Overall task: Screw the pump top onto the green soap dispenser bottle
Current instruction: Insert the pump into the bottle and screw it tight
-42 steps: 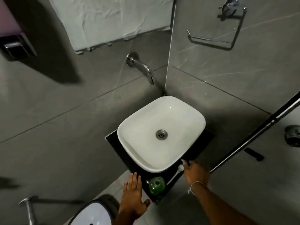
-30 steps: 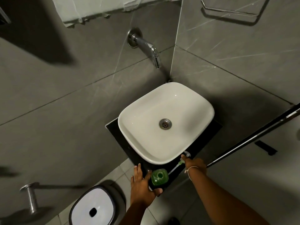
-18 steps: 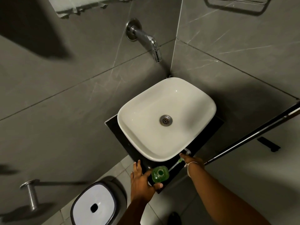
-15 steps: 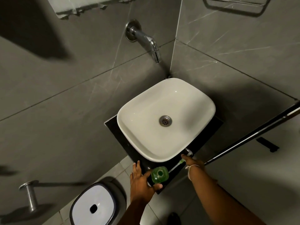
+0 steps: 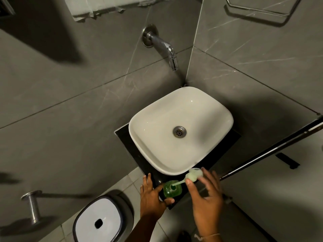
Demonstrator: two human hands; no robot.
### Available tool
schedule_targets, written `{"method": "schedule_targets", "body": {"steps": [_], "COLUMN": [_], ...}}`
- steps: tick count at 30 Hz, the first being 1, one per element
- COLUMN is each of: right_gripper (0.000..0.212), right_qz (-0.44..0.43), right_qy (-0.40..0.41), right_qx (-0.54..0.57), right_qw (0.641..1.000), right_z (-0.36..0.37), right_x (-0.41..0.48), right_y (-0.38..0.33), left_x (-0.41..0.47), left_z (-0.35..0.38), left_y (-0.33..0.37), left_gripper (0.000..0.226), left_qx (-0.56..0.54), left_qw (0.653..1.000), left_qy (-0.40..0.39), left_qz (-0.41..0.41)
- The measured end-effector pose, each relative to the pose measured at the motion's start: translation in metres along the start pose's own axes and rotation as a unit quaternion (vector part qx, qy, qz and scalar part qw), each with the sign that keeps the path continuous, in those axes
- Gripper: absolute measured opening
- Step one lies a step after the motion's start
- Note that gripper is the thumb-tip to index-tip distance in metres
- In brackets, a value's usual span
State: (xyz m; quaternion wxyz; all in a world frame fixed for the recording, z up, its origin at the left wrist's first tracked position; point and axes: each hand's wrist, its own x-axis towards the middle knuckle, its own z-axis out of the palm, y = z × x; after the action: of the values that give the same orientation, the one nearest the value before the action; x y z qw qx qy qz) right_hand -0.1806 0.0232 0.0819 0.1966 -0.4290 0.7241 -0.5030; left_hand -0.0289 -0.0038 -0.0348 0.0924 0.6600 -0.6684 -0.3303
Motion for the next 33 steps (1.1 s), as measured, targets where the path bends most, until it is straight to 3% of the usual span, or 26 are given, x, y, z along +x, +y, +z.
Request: {"method": "schedule_targets", "body": {"steps": [11, 16, 21, 27, 33], "right_gripper": [0.034, 0.043, 0.028, 0.043, 0.039], "right_qz": [-0.006, 0.007, 0.023, 0.028, 0.018], "right_qy": [-0.11, -0.143, -0.117, -0.079, -0.097], "right_qx": [-0.147, -0.158, -0.14, -0.11, -0.122], "right_qw": [0.983, 0.977, 0.983, 0.99, 0.988], "right_z": [0.039, 0.039, 0.046, 0.057, 0.053], "right_x": [-0.025, -0.02, -0.016, -0.021, -0.025], "right_y": [0.046, 0.05, 0.052, 0.047, 0.054], "left_x": [0.001, 0.001, 0.003, 0.003, 0.003], "left_z": [0.006, 0.005, 0.004, 0.009, 0.007], "left_y": [-0.004, -0.003, -0.005, -0.008, -0.008], "left_gripper": [0.062, 0.064, 0.065, 0.052, 0.059], "left_qx": [0.017, 0.027, 0.043, 0.065, 0.064], "left_qw": [1.0, 1.0, 0.999, 0.998, 0.997], "left_qy": [0.014, 0.01, 0.011, 0.017, 0.022], "left_qz": [-0.001, -0.002, 0.011, 0.012, 0.022]}}
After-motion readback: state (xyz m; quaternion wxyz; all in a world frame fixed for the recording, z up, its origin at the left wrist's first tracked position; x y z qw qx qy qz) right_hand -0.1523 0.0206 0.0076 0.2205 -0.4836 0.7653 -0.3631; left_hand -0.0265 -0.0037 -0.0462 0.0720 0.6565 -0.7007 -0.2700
